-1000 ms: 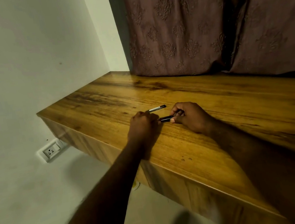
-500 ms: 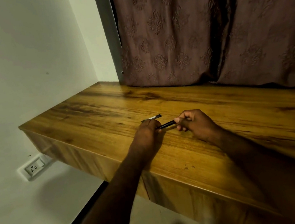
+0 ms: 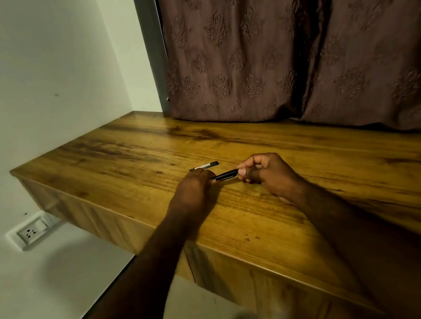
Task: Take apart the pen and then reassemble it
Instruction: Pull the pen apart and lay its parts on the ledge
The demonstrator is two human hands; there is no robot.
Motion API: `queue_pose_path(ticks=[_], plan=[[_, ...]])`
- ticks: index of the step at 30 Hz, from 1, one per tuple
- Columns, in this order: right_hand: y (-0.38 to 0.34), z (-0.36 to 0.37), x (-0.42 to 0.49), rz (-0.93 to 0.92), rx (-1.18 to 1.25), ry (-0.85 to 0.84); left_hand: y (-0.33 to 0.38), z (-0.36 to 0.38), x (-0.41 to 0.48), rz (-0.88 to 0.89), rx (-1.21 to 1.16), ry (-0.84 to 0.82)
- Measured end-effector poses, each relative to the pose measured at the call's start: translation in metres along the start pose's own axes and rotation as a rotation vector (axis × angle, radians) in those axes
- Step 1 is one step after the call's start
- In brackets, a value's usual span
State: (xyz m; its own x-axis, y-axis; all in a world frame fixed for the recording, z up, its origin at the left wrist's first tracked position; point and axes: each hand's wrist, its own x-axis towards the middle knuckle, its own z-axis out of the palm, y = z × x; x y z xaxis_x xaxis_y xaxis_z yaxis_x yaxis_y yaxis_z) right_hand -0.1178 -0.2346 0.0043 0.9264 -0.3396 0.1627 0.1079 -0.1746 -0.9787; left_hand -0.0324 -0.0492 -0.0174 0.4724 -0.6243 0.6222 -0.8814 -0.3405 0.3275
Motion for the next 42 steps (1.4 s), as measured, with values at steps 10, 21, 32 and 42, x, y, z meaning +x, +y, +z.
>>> queue_pose_path(ticks=[10,21,32,42], plan=[[0.007,-0.009,0.01,-0.026,-0.059,0.171,0.0,-0.003,0.0,-0.031,0.027,0.049],[0.01,-0.001,0.015,-0.225,-0.868,0.171,-0.005,-0.001,0.0,-0.033,0.052,0.06],[0.008,0.002,0.014,-0.132,-0.855,0.159,-0.005,0.001,0.002,-0.05,0.104,0.038],[0.002,-0.02,0.005,-0.023,-0.144,0.294,0.009,-0.007,-0.001,-0.045,0.07,0.048]])
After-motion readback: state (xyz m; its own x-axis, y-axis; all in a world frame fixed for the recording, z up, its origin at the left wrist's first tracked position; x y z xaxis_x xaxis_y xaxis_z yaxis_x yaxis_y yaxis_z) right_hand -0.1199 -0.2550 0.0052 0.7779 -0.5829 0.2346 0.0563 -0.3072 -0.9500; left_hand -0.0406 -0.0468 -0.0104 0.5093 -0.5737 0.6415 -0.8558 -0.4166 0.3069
